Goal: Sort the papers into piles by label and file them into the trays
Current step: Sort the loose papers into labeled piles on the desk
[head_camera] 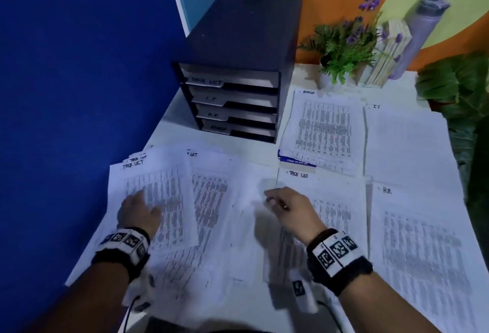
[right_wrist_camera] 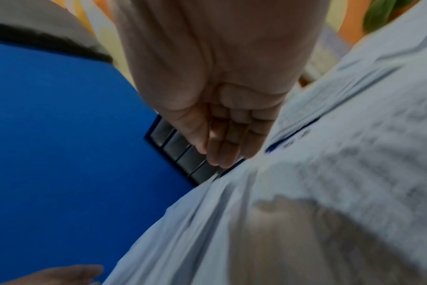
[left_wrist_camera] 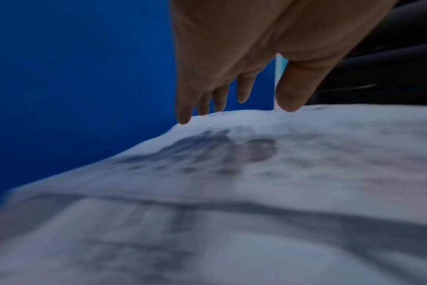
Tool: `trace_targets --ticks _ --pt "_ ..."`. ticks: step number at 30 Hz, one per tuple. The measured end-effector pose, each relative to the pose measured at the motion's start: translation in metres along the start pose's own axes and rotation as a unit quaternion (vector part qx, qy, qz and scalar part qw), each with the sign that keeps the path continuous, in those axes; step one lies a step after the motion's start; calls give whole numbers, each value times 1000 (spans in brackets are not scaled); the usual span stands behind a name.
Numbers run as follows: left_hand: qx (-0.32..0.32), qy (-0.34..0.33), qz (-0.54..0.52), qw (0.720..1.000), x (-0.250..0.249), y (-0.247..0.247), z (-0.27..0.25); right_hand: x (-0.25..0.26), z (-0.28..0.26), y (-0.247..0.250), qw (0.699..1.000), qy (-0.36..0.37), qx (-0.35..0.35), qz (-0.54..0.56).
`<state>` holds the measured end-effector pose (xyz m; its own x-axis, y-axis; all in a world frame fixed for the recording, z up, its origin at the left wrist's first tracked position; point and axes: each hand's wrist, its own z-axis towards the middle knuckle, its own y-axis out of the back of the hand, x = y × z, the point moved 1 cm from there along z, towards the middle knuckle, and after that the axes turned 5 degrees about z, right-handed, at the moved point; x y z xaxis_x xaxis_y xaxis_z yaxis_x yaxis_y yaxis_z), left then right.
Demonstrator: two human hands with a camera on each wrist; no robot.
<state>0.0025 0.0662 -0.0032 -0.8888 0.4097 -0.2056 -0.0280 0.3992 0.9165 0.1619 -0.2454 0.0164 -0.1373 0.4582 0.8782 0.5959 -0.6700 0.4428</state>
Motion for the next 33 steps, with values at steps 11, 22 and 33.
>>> trace_targets --ticks 11,22,33 --pt "71 -35 32 996 89 -3 14 30 -5 -127 990 -100 73 70" --pt "47 -140 16 989 83 3 -13 34 3 -164 980 -189 2 53" --pt "59 -178 45 981 50 11 32 38 -9 -129 955 -225 -192 -22"
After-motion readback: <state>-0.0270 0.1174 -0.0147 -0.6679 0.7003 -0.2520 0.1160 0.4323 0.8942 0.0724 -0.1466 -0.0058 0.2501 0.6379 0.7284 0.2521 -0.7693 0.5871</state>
